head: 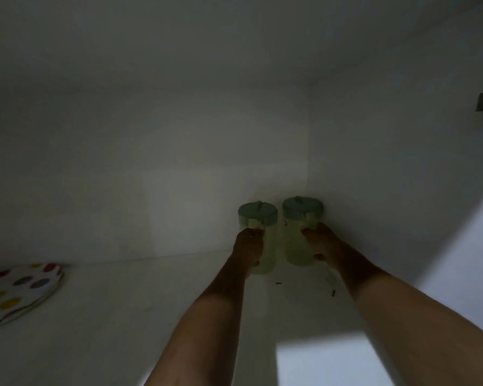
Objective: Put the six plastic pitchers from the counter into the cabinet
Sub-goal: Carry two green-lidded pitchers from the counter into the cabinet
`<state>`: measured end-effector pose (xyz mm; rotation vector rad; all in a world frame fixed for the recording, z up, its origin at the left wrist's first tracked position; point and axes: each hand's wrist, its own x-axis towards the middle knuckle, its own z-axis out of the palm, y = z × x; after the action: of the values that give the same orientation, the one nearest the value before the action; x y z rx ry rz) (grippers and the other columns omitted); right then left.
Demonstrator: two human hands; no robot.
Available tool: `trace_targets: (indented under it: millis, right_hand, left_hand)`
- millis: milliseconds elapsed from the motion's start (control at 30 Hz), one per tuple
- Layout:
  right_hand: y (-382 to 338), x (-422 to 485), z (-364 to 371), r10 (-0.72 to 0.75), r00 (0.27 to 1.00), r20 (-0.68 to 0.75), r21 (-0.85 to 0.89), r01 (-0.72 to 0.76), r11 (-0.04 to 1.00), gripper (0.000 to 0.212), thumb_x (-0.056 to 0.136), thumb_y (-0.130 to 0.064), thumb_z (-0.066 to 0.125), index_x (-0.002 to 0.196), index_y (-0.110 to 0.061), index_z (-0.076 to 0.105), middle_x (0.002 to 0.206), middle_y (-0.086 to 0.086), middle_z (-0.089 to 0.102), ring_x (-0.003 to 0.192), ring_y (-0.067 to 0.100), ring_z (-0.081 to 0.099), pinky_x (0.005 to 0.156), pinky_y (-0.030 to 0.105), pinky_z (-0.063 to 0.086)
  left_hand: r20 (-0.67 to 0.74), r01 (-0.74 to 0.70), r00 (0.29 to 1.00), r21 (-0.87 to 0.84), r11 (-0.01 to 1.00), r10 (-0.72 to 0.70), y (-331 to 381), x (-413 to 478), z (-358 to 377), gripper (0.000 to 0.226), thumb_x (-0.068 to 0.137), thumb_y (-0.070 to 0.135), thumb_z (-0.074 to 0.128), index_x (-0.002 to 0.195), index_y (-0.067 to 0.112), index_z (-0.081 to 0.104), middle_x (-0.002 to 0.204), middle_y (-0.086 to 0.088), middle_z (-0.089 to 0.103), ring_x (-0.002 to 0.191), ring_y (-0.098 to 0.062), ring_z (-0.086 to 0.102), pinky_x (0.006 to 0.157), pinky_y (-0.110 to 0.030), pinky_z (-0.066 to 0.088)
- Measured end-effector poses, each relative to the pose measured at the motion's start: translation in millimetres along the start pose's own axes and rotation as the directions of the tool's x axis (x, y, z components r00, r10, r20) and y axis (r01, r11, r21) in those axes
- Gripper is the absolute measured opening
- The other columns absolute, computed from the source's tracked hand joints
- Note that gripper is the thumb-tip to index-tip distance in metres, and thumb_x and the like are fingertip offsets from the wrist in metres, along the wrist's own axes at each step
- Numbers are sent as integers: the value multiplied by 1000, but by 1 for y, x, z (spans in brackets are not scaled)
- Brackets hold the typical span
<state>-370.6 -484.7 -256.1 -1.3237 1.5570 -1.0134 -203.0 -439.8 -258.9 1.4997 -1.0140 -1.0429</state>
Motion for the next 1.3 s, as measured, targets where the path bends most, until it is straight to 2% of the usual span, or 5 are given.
trace_targets:
  millis: [233,400,900,1167,1300]
  right_hand:
    - [3,-7,3,-21,1000,-17,-70,19,997,74,96,-34,59,154,-6,24,154,16,39,135,36,45,105,38,43]
    - [5,-46,-20,-96,995,18,-156,97,983,75,90,-30,66,151,-4,29,148,16,47,130,34,52,100,35,47]
    - [-13,-340,-15,-357,880,312,-243,437,866,48,92,-35,63,135,-16,53,133,7,54,114,27,56,88,40,52]
    - [-31,-510,73,-400,712,577,-78,536,841,24,93,-24,63,115,-16,59,109,13,65,91,22,62,83,44,54]
    - [-41,-596,154,-430,570,700,-1,602,798,28,91,-24,66,116,-13,62,104,13,67,85,23,63,61,29,47]
  left_hand:
    - [44,-21,999,136,991,15,11,7,0,40,106,44,36,89,14,56,96,-7,58,88,-22,55,96,-37,46]
    - [1,4,1000,264,965,-5,5,-25,-6,83,95,61,44,159,15,19,159,-13,34,138,-35,43,112,-49,41]
    - [-62,-152,973,546,824,221,6,-332,-104,64,96,31,61,151,9,38,151,-18,47,134,-34,49,107,-39,43]
    - [-252,15,957,529,849,140,-31,-504,-242,63,96,27,65,150,7,39,145,-20,51,129,-35,54,96,-36,47]
    - [-444,139,889,497,857,113,-62,-579,-338,59,92,25,69,144,4,47,140,-16,56,121,-31,59,91,-33,53]
